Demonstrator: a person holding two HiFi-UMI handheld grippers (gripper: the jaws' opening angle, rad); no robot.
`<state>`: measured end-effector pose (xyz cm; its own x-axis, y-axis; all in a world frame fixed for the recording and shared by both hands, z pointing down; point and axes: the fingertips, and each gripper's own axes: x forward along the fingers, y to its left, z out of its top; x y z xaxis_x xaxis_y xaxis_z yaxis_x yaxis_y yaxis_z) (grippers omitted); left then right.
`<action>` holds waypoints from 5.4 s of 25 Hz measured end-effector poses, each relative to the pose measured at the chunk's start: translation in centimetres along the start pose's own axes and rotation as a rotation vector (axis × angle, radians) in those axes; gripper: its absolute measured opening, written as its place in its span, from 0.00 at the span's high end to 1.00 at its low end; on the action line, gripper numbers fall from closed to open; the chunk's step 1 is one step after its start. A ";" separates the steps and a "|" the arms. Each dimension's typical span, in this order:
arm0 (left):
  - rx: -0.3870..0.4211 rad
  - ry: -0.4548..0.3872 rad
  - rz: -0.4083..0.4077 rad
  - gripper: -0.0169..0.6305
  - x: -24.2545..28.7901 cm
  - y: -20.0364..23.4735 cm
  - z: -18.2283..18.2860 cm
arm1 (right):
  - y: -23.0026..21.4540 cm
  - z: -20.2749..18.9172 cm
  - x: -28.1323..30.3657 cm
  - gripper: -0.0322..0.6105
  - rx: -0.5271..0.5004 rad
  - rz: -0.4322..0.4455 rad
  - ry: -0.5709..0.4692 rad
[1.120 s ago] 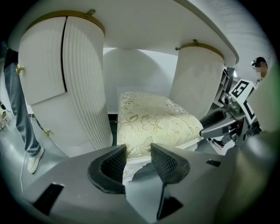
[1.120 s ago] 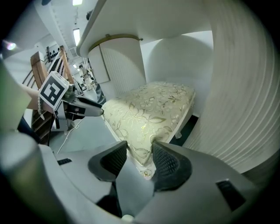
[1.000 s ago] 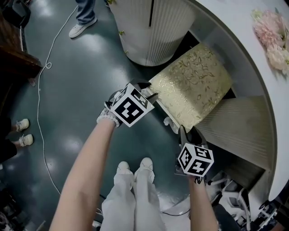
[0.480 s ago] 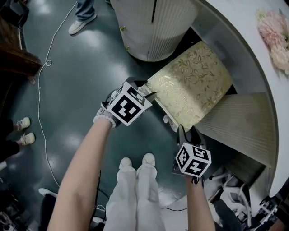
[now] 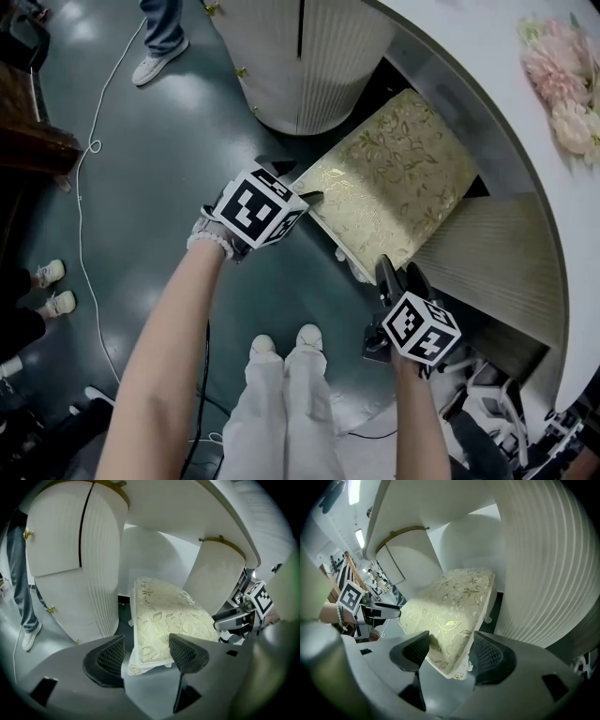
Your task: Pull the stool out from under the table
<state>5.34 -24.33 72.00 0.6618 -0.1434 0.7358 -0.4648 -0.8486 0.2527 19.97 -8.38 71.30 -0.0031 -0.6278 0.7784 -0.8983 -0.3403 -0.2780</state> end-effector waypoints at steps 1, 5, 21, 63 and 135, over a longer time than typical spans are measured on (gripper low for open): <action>-0.014 0.003 -0.009 0.51 -0.1 0.1 -0.1 | 0.0 0.0 0.2 0.50 0.007 0.011 0.006; -0.082 -0.029 -0.041 0.50 -0.6 0.2 0.4 | -0.1 -0.3 0.3 0.49 0.078 0.063 0.012; -0.131 -0.034 -0.077 0.59 0.3 -1.5 1.6 | 0.7 0.2 0.2 0.50 0.069 0.159 0.051; -0.291 -0.020 0.047 0.59 -13.0 -0.6 -14.2 | 12.6 -11.7 -3.3 0.53 -0.102 0.262 0.220; -0.156 -0.491 0.579 0.95 -55.1 -21.7 7.6 | 28.7 10.9 -40.4 0.88 -0.709 0.552 -0.203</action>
<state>-16.59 -1.88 21.24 0.4558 -0.7827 0.4239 -0.8697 -0.4929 0.0251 -0.90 -0.37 25.77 -0.4942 -0.7070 0.5058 -0.8516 0.5107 -0.1181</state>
